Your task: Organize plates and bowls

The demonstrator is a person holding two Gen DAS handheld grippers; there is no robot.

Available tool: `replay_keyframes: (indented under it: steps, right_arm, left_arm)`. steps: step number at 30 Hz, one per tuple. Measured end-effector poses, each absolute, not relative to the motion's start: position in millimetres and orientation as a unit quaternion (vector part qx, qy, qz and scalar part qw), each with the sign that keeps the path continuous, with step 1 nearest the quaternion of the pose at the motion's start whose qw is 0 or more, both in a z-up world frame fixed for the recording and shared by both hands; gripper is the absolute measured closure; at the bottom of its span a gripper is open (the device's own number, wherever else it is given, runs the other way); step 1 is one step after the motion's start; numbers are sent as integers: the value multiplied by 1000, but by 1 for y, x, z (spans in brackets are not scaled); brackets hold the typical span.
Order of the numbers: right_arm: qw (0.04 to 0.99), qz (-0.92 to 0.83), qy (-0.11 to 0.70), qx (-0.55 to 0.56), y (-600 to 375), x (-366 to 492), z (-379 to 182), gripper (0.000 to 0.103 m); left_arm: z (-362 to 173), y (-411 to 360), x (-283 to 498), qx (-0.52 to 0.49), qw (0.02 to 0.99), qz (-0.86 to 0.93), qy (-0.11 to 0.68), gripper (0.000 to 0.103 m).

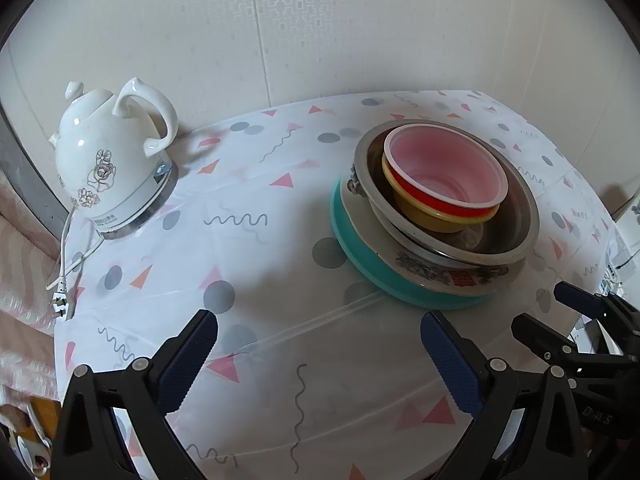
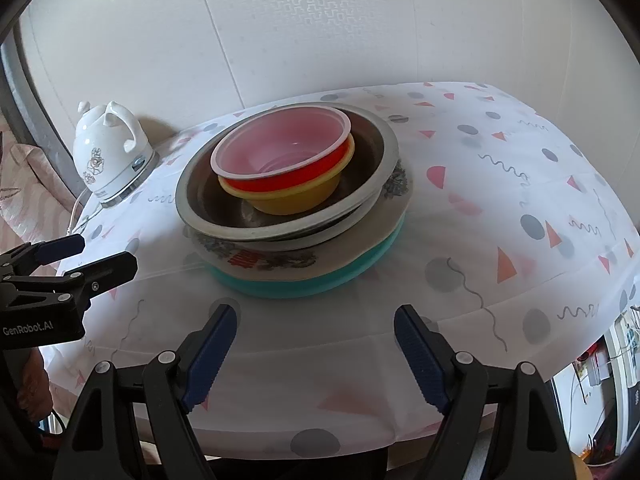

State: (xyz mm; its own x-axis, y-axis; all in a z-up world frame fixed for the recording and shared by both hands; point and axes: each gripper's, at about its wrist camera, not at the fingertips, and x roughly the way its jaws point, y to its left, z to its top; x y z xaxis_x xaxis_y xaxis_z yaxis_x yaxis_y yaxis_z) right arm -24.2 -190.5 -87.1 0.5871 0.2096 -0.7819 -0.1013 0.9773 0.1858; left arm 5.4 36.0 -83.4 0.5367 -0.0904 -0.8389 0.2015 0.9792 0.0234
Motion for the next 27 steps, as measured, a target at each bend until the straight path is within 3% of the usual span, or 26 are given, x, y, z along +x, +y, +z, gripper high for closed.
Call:
replay_keyframes:
  steps: [27]
  right_arm:
    - [888, 77, 449, 67, -200, -24, -88, 21]
  left_arm:
    - [-80, 22, 4, 56, 875, -103, 470, 3]
